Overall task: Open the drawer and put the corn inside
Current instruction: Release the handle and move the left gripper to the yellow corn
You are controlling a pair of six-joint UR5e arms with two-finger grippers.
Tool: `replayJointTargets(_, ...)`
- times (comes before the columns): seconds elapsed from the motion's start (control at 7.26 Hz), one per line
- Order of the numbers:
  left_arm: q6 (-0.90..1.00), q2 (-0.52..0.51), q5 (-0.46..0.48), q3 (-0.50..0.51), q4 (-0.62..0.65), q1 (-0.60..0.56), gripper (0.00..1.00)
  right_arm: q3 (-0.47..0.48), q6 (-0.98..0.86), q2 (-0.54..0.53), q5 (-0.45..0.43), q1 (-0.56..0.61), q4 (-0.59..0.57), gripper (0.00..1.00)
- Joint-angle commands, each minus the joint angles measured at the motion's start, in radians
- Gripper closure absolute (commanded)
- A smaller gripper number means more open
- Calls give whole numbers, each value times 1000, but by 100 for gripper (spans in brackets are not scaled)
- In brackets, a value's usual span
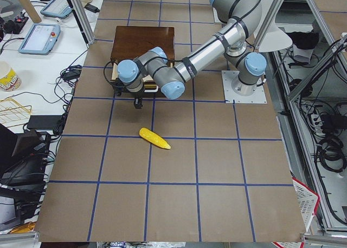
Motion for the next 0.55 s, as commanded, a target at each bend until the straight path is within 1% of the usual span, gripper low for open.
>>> replayJointTargets(0.0, 115, 15, 75, 32, 0, 9, 0, 0, 0, 0, 0, 0, 1, 0)
replayJointTargets(0.28, 343, 3, 102, 25, 13, 85, 0, 0, 0, 0, 0, 0, 1, 0)
replayJointTargets(0.41, 463, -13, 147, 20, 43, 95, 0, 0, 0, 0, 0, 0, 1, 0)
